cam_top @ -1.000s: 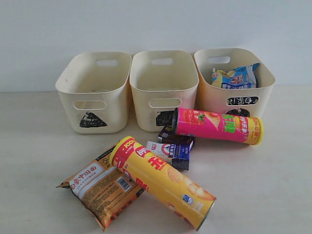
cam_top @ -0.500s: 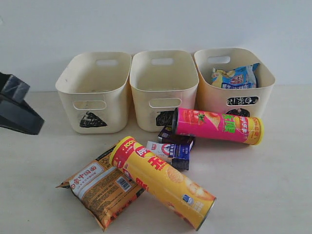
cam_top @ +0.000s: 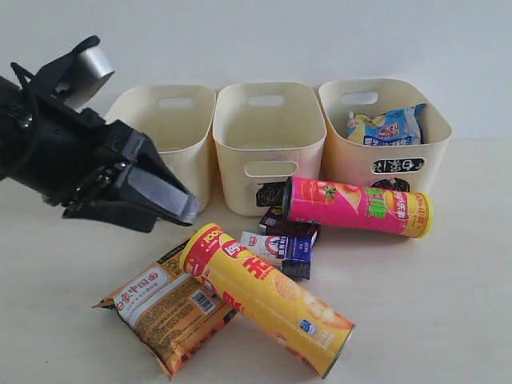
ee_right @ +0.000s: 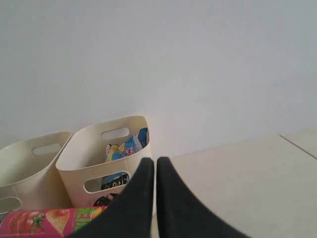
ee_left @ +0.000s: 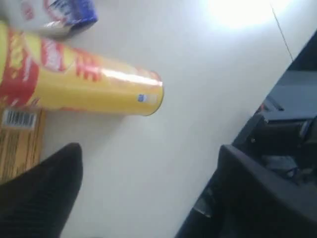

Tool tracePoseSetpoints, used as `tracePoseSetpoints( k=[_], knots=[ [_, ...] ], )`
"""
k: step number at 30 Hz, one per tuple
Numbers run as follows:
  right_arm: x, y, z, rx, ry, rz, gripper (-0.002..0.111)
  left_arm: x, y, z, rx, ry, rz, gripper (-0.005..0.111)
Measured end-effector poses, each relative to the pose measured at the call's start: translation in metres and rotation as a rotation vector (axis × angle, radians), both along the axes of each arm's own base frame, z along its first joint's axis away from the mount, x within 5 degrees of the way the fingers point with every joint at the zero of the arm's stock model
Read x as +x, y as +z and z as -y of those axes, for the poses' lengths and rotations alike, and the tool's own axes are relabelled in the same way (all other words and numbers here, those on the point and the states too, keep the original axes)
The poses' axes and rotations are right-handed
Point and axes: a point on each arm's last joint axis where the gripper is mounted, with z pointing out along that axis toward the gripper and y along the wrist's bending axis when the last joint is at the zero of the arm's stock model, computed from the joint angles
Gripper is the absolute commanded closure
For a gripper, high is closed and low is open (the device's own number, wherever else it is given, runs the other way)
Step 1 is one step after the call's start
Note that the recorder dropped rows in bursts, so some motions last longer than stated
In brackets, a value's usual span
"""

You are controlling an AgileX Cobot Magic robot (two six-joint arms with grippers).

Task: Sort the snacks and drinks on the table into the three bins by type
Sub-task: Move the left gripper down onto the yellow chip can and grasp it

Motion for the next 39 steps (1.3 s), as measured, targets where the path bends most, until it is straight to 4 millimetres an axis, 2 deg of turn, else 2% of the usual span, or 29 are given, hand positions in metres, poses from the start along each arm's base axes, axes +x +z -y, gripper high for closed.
tracePoseSetpoints(
  k=[5, 10, 14, 18, 22, 24, 27, 30, 34, 37, 39],
  knots=[
    [0.0, 0.0, 0.0, 0.0, 0.0, -0.002, 0.108, -0.008, 0.002, 0.027, -0.005, -0.333, 0.361, 0.032],
    [0.0, 0.0, 0.0, 0.002, 0.001, -0.004, 0.108, -0.013, 0.002, 0.049, 0.073, -0.574, 0.722, 0.016],
    [0.0, 0.0, 0.0, 0.002, 0.001, -0.004, 0.108, -0.014, -0.007, 0.061, 0.208, -0.71, 0.877, 0.01],
    [0.0, 0.0, 0.0, 0.002, 0.001, -0.004, 0.108, -0.015, -0.029, 0.074, 0.326, -0.883, 0.91, 0.01],
    [0.0, 0.0, 0.0, 0.006, 0.002, -0.004, 0.108, -0.015, -0.059, 0.091, 0.408, -1.03, 0.909, 0.01],
    [0.0, 0.0, 0.0, 0.017, 0.003, -0.003, 0.108, -0.012, -0.08, 0.104, 0.462, -1.097, 0.933, 0.01],
    [0.0, -0.001, 0.0, 0.028, 0.005, -0.007, 0.108, 0.001, -0.108, 0.12, 0.511, -1.079, 1.001, 0.01],
    [0.0, -0.001, 0.0, 0.031, 0.005, -0.007, 0.108, 0.01, -0.134, 0.126, 0.538, -1.066, 1.005, 0.01],
    [0.0, -0.001, 0.0, 0.035, 0.006, -0.007, 0.108, 0.013, -0.154, 0.128, 0.551, -1.081, 0.97, 0.01],
    [0.0, -0.001, 0.0, 0.042, 0.006, -0.006, 0.108, 0.014, -0.161, 0.129, 0.555, -1.085, 0.959, 0.011],
    [0.0, -0.001, 0.0, 0.042, 0.007, -0.008, 0.108, 0.014, -0.164, 0.129, 0.558, -1.087, 0.957, 0.021]
  ],
)
